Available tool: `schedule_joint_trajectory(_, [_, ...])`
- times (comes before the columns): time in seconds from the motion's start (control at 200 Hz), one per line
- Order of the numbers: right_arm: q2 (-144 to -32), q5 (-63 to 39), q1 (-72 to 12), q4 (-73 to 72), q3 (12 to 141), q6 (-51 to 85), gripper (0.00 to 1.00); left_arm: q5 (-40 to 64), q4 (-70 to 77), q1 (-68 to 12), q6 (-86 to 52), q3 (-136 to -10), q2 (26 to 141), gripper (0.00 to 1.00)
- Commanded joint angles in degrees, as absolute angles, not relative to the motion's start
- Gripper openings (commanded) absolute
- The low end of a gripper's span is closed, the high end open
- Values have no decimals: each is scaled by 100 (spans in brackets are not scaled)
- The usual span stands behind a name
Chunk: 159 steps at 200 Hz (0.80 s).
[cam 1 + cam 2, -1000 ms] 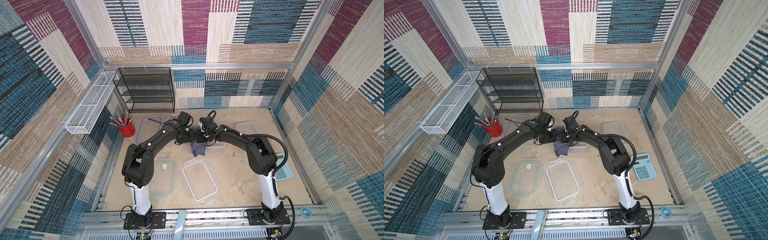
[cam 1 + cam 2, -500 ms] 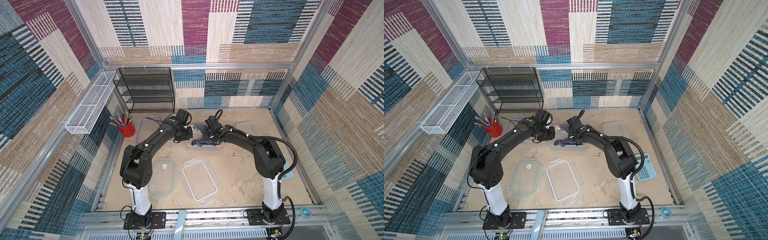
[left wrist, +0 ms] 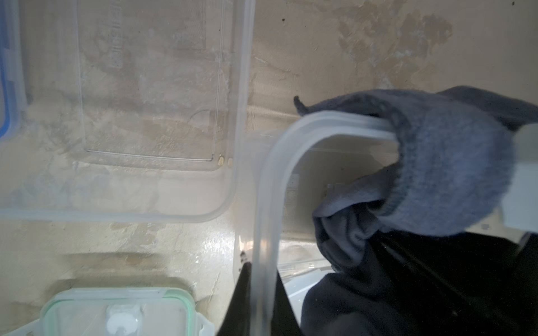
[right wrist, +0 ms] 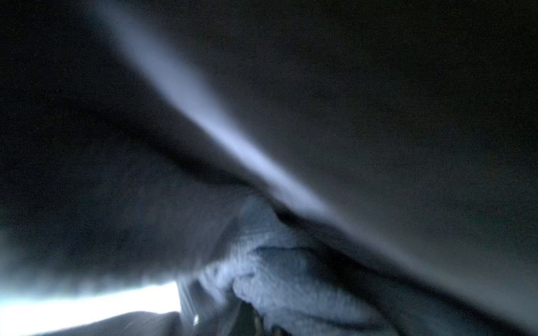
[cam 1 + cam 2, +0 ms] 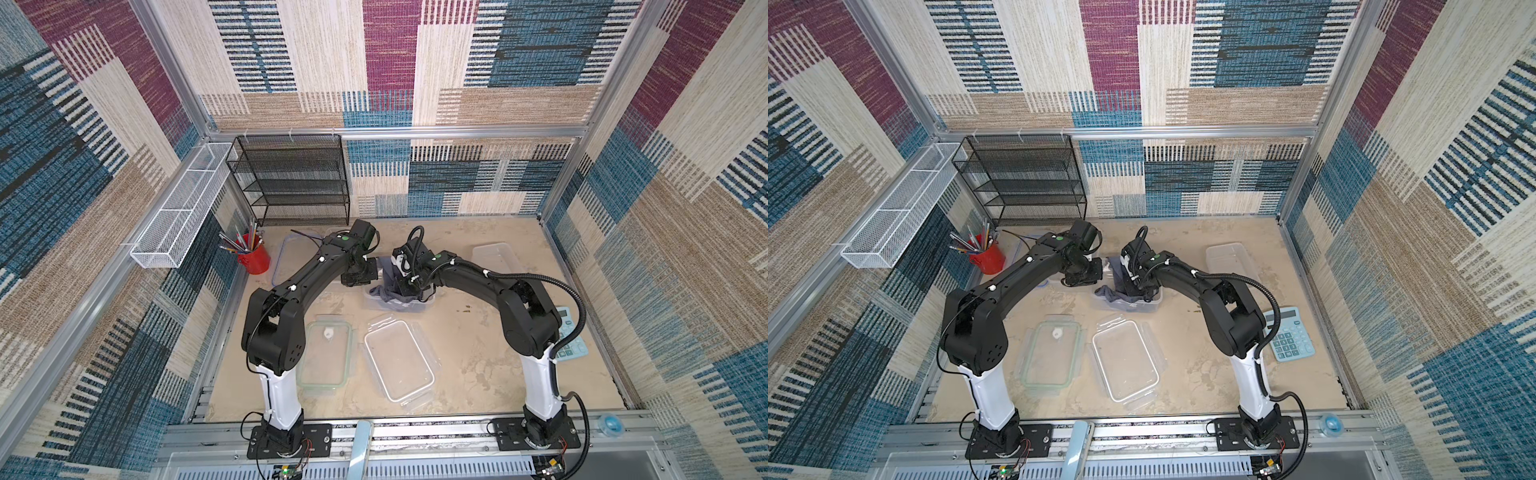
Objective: Wipe the insides of the lunch boxes
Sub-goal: Pick up the lunch box from the center of the board.
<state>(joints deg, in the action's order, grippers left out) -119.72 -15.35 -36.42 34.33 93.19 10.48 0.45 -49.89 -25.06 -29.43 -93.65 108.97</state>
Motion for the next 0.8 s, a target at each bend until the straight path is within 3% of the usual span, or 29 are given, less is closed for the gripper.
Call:
schedule_joint_trajectory(0.0, [-12142,-3334,-3700,2924,9632,1284,0,193,-4035,-2628,-3354,-9426,10922,0])
schedule_joint_trajectory(0.105, [-12437,-3790,-3698,2364,10095,1815,0,383,-3984,-2773,-3442,-9357,10954,0])
schedule_joint_trajectory(0.195, [-12630,-3506,-3700,2119,10493,2192,0,448,-3973,-2873,-3481,-9246,10887,0])
schedule_joint_trajectory(0.561, [-12311,685,-3583,2683,10868,2425,0,-57,-4396,-2876,-3298,-8827,10362,0])
schedule_joint_trajectory(0.791, [-12008,2240,-3363,3105,10137,2133,0,-305,-4535,-2697,-3229,-8683,10171,0])
